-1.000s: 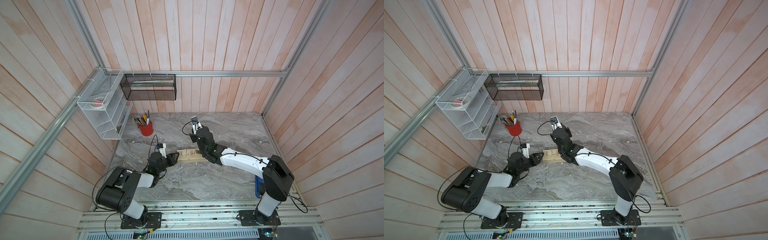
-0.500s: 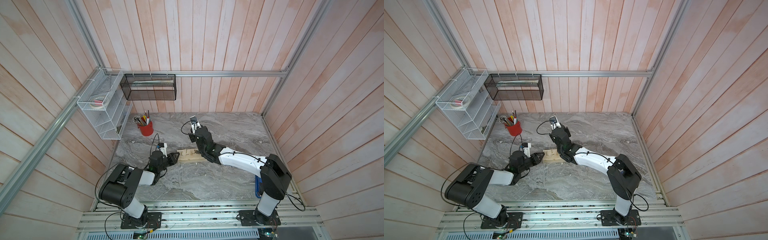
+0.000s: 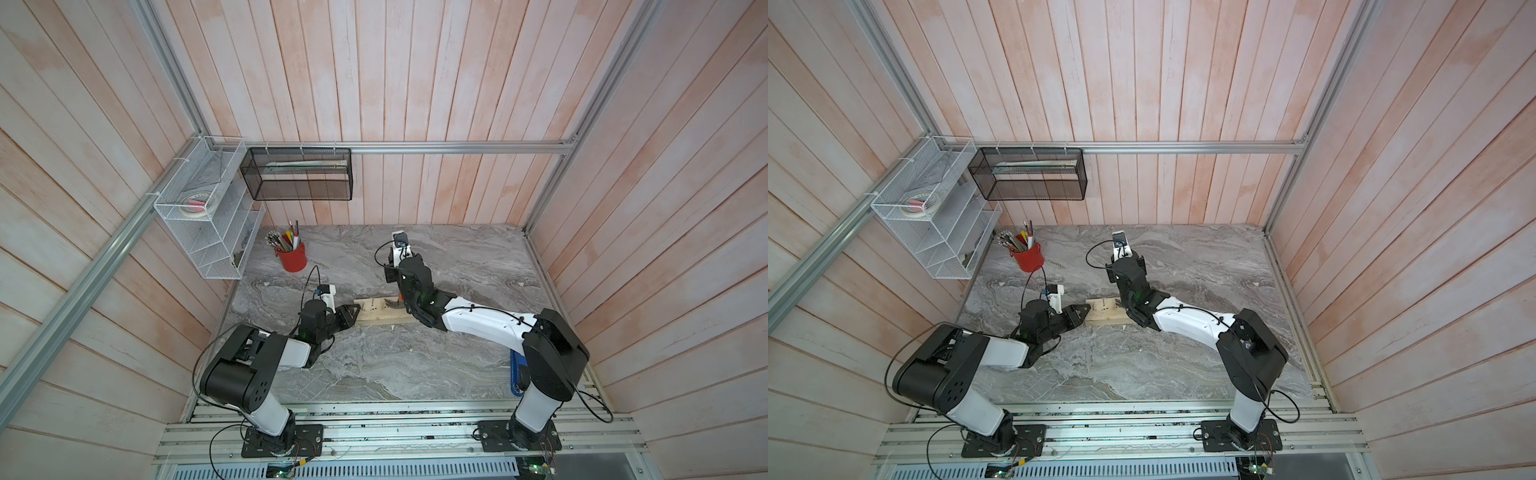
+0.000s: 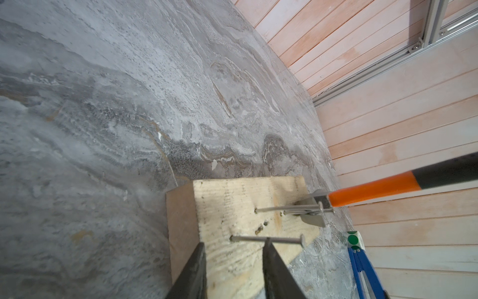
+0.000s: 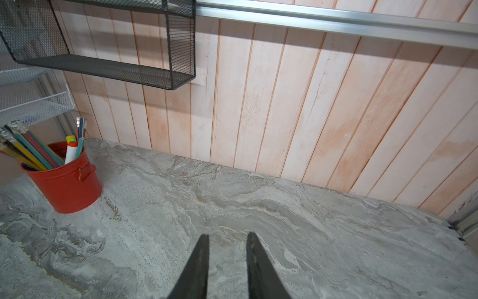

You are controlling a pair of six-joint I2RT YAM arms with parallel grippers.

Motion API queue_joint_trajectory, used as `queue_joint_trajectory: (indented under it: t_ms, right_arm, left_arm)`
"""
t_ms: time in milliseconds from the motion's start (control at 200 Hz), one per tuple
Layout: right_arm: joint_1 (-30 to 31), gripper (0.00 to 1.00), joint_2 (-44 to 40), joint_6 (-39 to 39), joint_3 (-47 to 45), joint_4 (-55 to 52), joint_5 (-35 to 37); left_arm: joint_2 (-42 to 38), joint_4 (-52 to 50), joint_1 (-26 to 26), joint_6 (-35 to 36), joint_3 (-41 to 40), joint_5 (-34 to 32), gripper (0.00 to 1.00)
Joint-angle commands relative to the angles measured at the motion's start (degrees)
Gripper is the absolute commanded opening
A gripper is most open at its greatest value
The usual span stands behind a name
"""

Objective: Use a claw hammer to pull out a nail
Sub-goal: Remove the nail from the mounting plate.

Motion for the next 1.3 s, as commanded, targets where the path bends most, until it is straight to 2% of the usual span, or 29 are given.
queue_joint_trajectory:
  t_ms: [0,170,610,950,1290]
  right_arm:
    - [-1.85,0.0,-2.56,6.35,-3.69,4.88,-2.8]
    - [-3.61,0.0,-4.34,9.66,-9.13,9.08,-6.0]
    - [-6.43,0.0,-5.66,13.79,-14.62,13.31,-9.86]
    - [-9.5,0.0,-6.72,19.13,-20.65,20.93,-14.1]
    - [-10.31,0.0,-7.75,20.47,-24.0,24.4,-13.83]
  left_arm:
    - [1.42,-0.89,0.03,1.19,0.73,1.51,0.38]
    - [1.48,-1.79,-0.06,1.73,0.81,1.49,0.37]
    - [1.6,-3.37,-0.35,2.35,0.11,0.87,0.37]
    - [1.79,-4.39,-0.41,2.51,-0.16,0.39,0.37]
    - [1.95,-4.74,-0.41,2.61,-0.06,0.29,0.37]
